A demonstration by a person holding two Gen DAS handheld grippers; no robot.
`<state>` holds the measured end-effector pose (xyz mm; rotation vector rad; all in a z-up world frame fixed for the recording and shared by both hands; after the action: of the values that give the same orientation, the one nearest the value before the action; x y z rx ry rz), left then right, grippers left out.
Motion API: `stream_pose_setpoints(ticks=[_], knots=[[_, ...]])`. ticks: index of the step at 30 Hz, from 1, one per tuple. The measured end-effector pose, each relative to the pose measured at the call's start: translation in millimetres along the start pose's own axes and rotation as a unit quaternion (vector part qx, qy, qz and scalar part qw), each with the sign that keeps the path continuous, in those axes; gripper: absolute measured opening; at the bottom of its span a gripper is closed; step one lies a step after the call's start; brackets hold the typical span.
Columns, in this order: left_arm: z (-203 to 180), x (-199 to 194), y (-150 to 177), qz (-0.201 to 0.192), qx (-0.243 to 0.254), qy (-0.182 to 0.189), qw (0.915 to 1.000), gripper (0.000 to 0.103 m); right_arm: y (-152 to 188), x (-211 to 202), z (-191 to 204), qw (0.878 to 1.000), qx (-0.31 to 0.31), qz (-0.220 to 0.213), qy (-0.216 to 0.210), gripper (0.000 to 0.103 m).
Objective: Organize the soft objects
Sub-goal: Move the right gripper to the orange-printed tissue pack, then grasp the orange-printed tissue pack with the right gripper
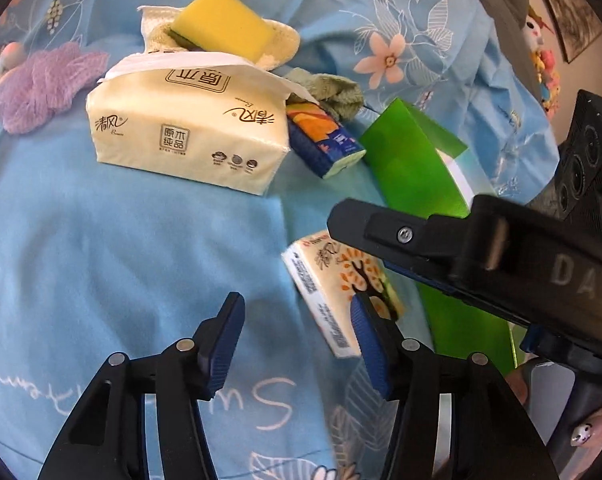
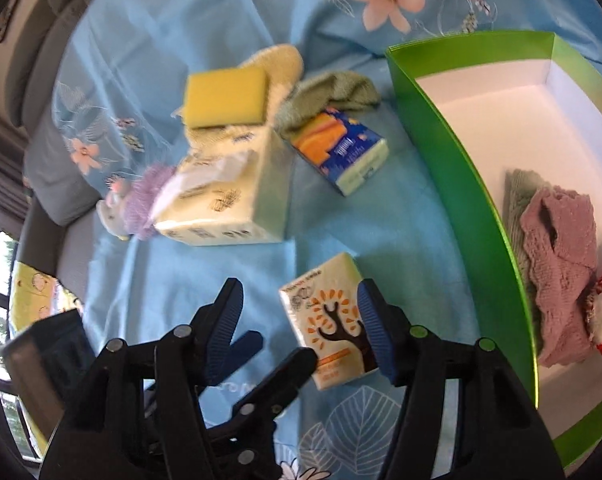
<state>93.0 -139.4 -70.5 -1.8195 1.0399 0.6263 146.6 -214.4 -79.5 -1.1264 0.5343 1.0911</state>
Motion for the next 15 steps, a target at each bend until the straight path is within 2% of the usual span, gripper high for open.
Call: stream_pose_setpoints(ticks=[2,5,8,15], knots=[[3.9,-0.5,1.5,-0.004,-0.012,0.015,0.9998,0.05,-0.6,4.4,-4.3,1.0,0.005,0.004,0.008,0.06],[8.6,-0.1,5.5,-0.007,-0.035,0.025,0.9991,0.049,-0.5,11.2,-12.0,1.0,0.005,0.012,0.027,0.06],[8.9,-5.7,8.9,-0.011,-0.032,0.025,0.9991,0.049,2.7,20.4,-17.6,0.999,0.014,0.028,0.034,0.059],[22.2,-17.0,11.1,-0.018,-0.043,0.013,0.9988,0.049,14.0,24.4,-1.2,0.998,0.009,0.057,-0.029,0.049]])
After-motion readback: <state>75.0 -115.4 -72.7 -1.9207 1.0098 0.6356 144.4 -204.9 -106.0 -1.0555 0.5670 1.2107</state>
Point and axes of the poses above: each gripper's, at about its wrist camera, not at the fingertips, and x roughly the way its jaws point, z to its left, y to its underside, the point moved 6 cm from there along x, roughly the way its jaws point, and after that the axes turned 5 degrees about x, right-handed, at the moved point
